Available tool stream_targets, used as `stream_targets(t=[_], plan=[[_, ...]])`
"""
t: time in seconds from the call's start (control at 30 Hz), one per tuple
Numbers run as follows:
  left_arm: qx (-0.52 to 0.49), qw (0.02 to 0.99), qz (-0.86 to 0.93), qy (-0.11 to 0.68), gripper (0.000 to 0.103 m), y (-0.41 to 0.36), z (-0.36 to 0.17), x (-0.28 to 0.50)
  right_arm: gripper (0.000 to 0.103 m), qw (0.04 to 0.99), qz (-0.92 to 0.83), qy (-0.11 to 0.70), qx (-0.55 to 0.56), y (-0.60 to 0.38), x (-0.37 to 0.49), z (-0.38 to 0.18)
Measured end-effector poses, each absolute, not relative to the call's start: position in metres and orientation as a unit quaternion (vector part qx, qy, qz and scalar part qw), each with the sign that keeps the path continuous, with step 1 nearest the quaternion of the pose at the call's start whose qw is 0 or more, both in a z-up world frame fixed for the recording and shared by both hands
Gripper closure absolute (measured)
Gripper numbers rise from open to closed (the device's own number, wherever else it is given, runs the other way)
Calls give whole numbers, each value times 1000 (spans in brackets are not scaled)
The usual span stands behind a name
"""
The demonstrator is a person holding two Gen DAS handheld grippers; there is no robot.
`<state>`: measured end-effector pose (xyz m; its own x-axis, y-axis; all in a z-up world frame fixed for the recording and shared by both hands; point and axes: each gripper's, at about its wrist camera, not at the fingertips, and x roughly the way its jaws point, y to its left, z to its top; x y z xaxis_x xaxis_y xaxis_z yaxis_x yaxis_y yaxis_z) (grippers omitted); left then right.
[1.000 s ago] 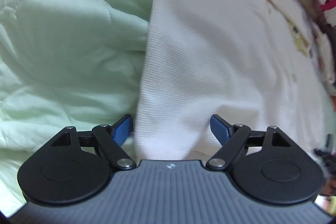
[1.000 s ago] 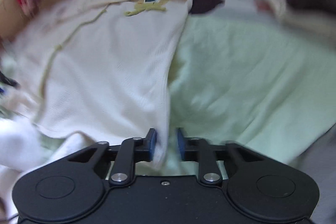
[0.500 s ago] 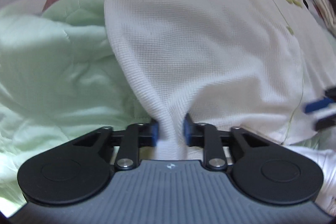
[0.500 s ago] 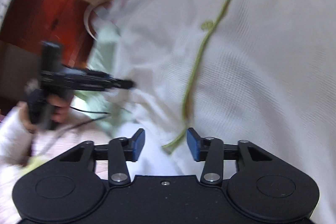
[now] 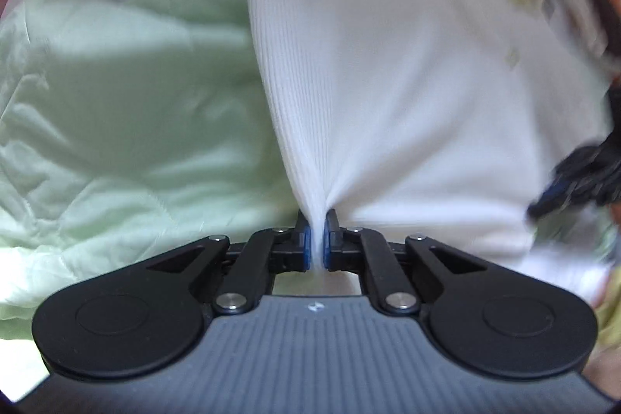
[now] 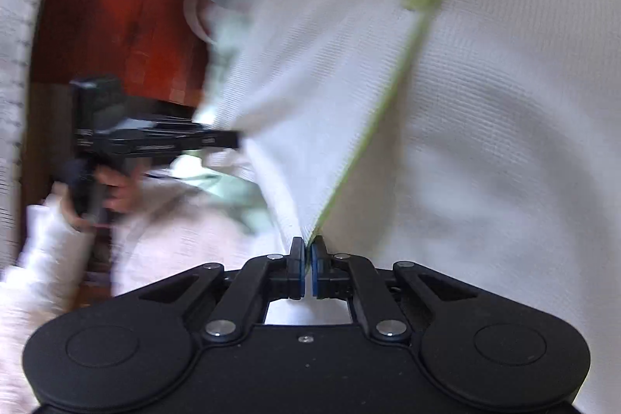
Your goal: Fold clothes
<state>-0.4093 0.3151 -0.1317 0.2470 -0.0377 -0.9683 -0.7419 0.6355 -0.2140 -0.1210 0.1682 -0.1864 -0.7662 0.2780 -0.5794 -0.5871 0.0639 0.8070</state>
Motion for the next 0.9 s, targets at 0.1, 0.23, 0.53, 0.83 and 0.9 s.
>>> stream_targets(t=[0.1,0.23,0.53,0.83,0.9], plan=[[-335,704,250,574,100,312,-136,-410,97,320,665,665,-115,164,-122,-195],[-293,721,257,573,100,305,-118,-413,97,294,656,694,-49,158,-114,-198],[-180,693,254,650,77,273,-111,-400,93,364,663,629,-179,148,-129,-175],[-174,849,209,454,55,248,-45,-317,59,635,542,546,-63,16,-8,-112],[-166,865,177,439,55,241,-51,-280,58,667,503,548,-48,-9,13,-113]])
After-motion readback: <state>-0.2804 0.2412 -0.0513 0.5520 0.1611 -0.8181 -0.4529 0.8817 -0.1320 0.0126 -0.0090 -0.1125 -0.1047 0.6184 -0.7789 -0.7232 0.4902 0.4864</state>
